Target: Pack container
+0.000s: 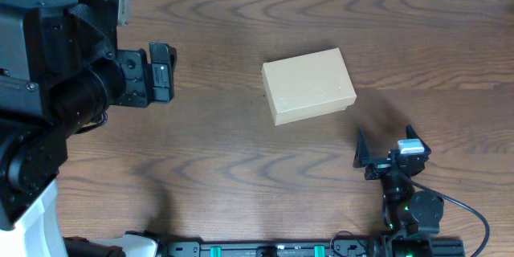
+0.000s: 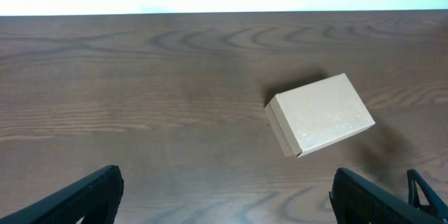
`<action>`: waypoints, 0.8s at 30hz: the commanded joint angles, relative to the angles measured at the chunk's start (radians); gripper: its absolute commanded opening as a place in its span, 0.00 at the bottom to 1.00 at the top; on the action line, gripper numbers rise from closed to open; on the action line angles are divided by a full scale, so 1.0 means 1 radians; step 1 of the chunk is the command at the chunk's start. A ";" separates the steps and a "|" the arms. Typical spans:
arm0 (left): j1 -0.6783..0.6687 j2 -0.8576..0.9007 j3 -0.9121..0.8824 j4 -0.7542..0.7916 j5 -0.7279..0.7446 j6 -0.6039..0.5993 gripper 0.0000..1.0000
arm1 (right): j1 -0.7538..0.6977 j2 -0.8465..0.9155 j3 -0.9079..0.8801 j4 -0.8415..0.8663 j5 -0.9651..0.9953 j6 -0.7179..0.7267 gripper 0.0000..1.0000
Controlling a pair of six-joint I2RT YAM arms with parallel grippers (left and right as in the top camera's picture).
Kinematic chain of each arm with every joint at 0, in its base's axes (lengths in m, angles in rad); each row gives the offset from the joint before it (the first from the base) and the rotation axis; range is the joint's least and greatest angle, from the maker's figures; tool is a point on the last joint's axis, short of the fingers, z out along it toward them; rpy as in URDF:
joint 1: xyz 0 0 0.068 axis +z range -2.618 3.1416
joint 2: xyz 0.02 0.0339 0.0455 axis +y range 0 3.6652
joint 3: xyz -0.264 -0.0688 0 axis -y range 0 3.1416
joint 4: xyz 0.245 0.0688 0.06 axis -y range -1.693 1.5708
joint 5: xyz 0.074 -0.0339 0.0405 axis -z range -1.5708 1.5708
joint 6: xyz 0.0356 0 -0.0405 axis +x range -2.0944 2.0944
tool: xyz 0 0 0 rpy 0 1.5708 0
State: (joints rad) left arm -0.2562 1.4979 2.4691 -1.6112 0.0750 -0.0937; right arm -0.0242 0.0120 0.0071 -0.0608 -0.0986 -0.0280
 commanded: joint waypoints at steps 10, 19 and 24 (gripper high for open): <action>0.000 0.003 0.000 -0.078 -0.004 0.000 0.95 | -0.010 -0.006 -0.002 -0.007 0.019 -0.142 0.99; 0.000 0.003 0.000 -0.078 -0.004 0.000 0.95 | -0.010 -0.006 -0.002 -0.005 -0.003 -0.122 0.99; 0.000 0.003 0.000 -0.078 -0.004 0.000 0.95 | -0.010 -0.006 -0.002 -0.005 -0.003 -0.123 0.99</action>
State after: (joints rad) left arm -0.2562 1.4979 2.4691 -1.6112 0.0750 -0.0937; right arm -0.0242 0.0120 0.0071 -0.0612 -0.0975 -0.1394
